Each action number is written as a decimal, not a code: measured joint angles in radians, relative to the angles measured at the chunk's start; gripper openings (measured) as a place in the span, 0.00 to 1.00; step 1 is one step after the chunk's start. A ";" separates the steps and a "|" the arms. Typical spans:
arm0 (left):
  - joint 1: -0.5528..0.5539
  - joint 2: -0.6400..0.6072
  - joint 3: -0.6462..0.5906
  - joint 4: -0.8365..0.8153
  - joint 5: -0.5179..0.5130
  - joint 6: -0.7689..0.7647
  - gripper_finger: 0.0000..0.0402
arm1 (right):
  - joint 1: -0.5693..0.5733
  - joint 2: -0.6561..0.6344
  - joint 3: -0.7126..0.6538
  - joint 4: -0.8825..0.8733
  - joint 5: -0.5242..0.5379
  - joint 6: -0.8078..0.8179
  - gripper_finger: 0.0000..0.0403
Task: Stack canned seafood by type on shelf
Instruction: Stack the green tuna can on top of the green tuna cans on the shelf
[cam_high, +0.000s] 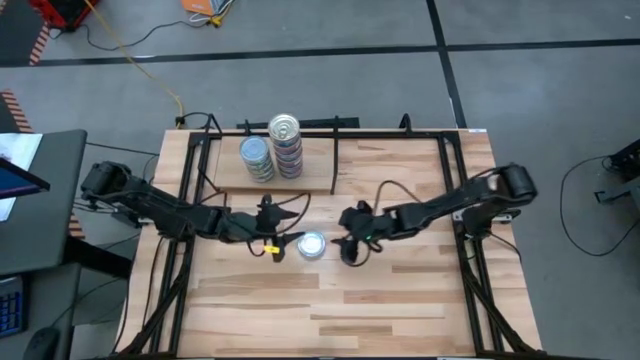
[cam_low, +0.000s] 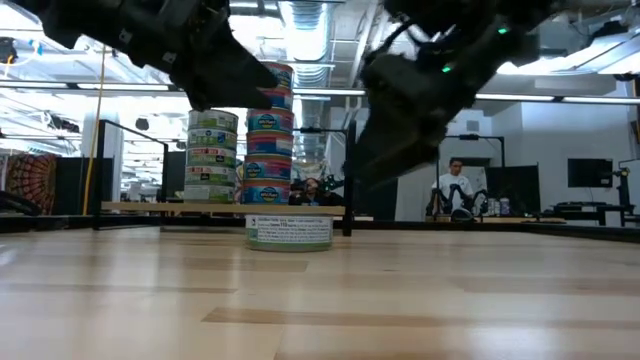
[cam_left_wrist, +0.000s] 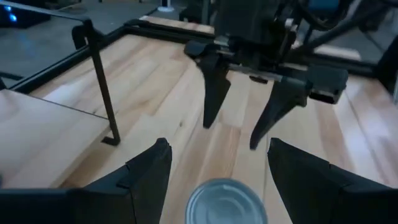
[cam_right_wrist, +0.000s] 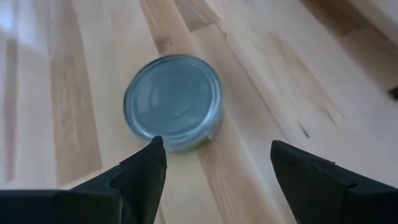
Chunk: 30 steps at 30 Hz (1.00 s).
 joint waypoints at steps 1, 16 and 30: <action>-0.002 0.000 -0.002 -0.003 0.002 0.019 0.64 | -0.003 0.031 0.023 0.000 0.000 0.001 0.77; -0.010 -0.001 -0.004 -0.158 -0.059 0.032 0.64 | -0.048 0.263 0.204 -0.012 -0.011 -0.009 0.76; -0.013 -0.001 -0.004 -0.174 -0.090 0.022 0.64 | -0.080 0.309 0.207 -0.036 -0.130 0.022 0.25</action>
